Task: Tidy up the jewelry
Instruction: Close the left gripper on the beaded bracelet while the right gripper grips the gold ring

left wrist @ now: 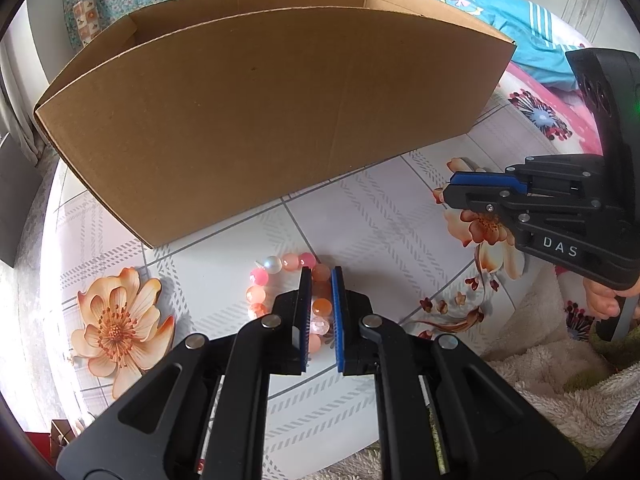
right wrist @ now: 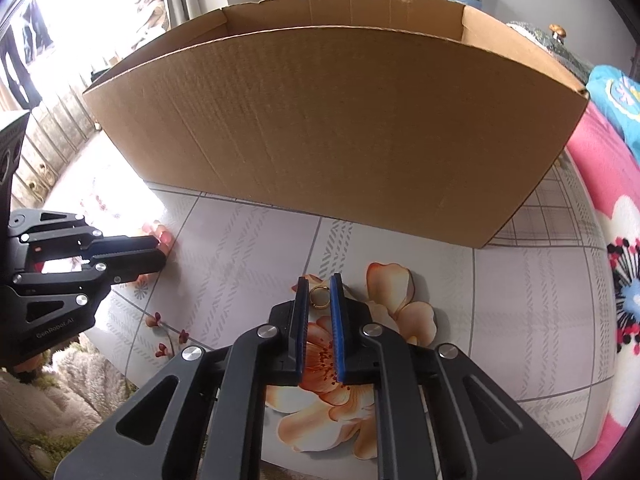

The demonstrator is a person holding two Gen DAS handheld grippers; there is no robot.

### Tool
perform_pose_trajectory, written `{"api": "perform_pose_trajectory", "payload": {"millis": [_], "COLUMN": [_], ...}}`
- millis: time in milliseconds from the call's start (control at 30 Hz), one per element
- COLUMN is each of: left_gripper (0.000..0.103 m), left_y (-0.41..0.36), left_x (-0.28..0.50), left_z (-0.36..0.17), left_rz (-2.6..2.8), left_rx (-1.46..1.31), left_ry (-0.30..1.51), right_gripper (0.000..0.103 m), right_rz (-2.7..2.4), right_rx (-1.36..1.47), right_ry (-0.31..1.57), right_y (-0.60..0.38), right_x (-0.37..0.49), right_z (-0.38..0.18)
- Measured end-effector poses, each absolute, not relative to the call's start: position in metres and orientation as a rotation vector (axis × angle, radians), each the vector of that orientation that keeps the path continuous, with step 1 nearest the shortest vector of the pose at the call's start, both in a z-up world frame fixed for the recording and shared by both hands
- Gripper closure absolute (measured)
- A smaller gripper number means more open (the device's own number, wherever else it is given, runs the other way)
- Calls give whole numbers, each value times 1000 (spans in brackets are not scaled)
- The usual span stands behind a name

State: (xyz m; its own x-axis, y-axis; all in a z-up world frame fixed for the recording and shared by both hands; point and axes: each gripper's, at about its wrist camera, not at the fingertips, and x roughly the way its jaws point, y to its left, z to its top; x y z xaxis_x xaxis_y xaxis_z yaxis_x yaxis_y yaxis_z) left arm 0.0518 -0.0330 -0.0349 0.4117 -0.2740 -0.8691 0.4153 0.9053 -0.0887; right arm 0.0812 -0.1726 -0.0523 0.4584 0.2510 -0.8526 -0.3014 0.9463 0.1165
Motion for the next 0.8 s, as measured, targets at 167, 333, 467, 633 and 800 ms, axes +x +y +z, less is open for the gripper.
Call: {"api": "perform_pose_trajectory", "payload": {"millis": [167,333,467,633,800], "left_gripper": [94,94,94,94,94], "left_y": [-34,-35,-34,-29,-22], "left_x": [51,51,51,50,47], "left_z": [-35,-35,-35,-32,-22], "left_rz": [-432,-429,-431,-437,-436], "left_rx": [154,150,147,135,132], "left_ry": [1062,1063,1067,1064,1040], "right_gripper": [92,92,92,92,92], "right_rz": [339,338,337,336,342], "right_rx": [-31,-15,9,35,64], "right_ry": [1037,1025,1007,985,966], "right_y": [-179,-188,-196,-206,-210], "right_x": [80,78,74,66,63], "right_z": [-52,-46,-39,-32,-29]}}
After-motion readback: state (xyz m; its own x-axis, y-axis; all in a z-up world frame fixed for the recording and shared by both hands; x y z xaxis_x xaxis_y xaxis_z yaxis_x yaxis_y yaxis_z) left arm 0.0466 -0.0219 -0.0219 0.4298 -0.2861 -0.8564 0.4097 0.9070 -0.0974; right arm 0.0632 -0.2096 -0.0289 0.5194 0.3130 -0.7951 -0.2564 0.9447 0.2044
